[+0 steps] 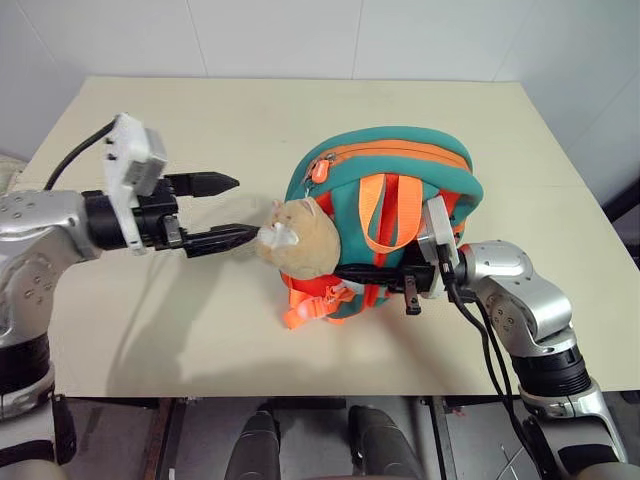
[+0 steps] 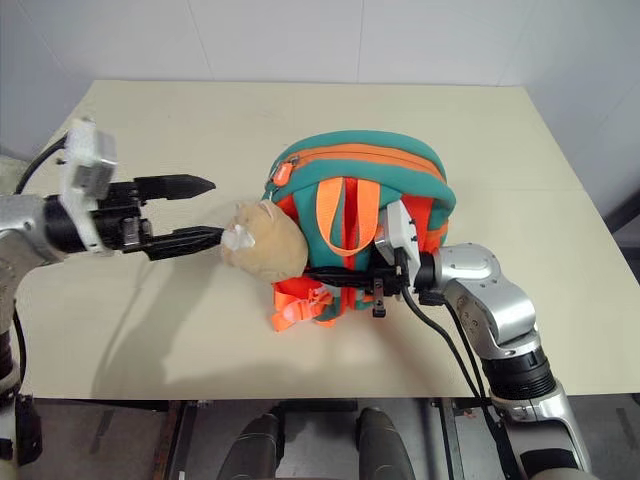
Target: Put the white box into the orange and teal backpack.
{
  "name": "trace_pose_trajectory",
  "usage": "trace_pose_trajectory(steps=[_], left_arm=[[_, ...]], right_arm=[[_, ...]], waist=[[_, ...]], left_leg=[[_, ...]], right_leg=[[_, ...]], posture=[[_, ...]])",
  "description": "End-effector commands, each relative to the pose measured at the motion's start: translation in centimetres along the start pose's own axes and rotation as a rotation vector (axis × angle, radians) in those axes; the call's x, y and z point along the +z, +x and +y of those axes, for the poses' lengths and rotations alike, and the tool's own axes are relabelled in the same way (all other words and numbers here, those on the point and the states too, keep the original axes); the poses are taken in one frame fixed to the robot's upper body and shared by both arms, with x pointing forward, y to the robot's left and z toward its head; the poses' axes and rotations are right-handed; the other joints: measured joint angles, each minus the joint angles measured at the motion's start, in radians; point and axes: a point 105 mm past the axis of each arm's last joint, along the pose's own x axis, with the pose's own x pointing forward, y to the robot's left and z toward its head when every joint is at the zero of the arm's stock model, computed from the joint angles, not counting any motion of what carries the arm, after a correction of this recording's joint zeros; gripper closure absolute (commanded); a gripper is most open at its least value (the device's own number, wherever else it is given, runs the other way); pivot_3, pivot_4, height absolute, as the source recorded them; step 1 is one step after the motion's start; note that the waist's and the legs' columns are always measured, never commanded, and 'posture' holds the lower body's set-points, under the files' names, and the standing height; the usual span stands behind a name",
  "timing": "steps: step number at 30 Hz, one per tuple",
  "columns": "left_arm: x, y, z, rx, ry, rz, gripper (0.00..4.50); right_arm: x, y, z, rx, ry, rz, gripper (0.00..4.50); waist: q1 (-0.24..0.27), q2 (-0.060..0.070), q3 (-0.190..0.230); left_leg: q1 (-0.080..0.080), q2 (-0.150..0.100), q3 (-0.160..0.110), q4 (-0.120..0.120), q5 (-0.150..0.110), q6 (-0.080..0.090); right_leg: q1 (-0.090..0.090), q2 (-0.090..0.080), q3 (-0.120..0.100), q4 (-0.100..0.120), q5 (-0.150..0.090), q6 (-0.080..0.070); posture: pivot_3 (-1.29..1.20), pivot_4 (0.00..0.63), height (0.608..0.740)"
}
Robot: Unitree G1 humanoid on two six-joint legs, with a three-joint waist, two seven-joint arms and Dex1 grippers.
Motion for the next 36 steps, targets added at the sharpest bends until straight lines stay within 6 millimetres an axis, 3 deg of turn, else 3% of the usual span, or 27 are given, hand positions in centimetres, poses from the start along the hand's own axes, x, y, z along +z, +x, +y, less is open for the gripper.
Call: trace_pose_trajectory(steps=[1,8,18,31,36], left_arm=[[1.6,-0.3,-1.9,0.018,0.01,-0.082,0.04],[1.0,-0.2,-3.5,0.043,-0.056,-0.075,0.04],[0.2,3.9,-4.5,-0.005,-0.124,-0.095,0.04],[-1.3,6.0,-5.0,-0.033,-0.12,0.028,0.04],[-1.0,6.2,-5.3,-0.046,-0.105,0.028,1.55]], right_arm=[[0.8,0.3,0.6,0.018,-0.043,-0.023,4.5],[0.7,0.3,0.3,0.022,-0.044,-0.023,4.5],[0.7,0.7,-0.2,0.027,-0.05,-0.025,4.5],[0.7,0.8,-0.3,0.015,-0.054,-0.028,4.5],[0.6,0.9,-0.2,0.014,-0.056,-0.033,4.5]], waist=[[0.003,0.0,0.0],[0.004,0.0,0.0],[0.009,0.0,0.0],[0.009,0.0,0.0],[0.009,0.0,0.0]], left_leg=[[0.0,0.0,0.0,0.0,0.0,0.0],[0.001,0.0,0.0,0.002,0.0,0.0],[0.001,0.0,0.0,0.003,0.0,0.0],[0.001,0.0,0.001,0.003,0.001,-0.001],[0.001,0.0,0.001,0.003,0.001,-0.001]], right_leg=[[0.0,0.0,0.0,0.0,0.0,0.0],[0.001,0.0,0.0,0.0,0.0,0.0],[0.001,0.0,0.0,-0.001,0.0,-0.001],[0.002,0.0,0.001,-0.001,-0.001,-0.004],[0.002,0.0,0.001,-0.002,-0.001,-0.004]], posture=[[0.0,0.15,0.74],[0.0,0.15,0.74],[0.0,0.15,0.74],[0.0,0.15,0.74],[0.0,0.15,0.74]])
